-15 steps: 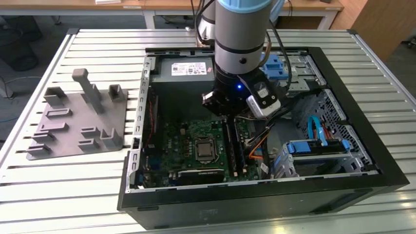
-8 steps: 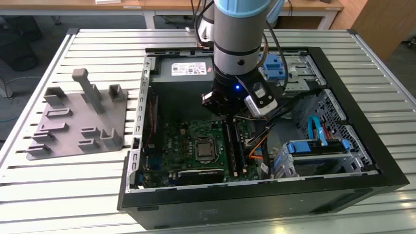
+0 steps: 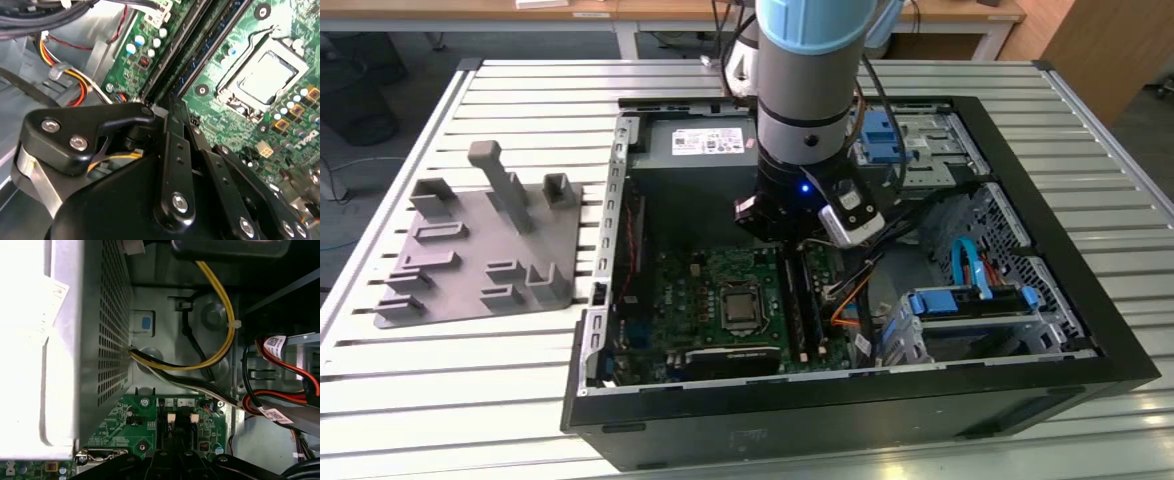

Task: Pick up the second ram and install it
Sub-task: 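Press down the second ram until it locks into place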

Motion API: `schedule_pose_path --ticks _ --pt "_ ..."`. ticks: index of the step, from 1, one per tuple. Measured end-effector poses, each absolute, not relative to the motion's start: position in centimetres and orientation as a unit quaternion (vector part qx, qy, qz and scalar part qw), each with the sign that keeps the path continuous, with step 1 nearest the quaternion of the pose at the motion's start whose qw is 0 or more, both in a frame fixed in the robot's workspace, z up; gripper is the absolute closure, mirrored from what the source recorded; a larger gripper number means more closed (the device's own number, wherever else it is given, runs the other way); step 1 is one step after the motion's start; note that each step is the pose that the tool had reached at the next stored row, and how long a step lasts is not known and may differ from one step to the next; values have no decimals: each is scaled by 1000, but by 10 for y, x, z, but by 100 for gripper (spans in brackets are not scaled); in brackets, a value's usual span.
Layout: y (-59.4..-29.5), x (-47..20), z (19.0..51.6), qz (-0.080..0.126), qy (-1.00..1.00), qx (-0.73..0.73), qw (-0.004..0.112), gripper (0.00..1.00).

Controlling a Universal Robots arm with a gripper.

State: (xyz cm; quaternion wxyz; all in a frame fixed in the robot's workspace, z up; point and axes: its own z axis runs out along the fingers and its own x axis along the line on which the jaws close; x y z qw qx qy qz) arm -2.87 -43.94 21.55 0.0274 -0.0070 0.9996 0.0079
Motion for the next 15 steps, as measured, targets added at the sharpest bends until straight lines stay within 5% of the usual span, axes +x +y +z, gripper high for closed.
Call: schedule_pose_path --ticks 15 --pt "-457 -29 228 9 1000 -7 28 90"
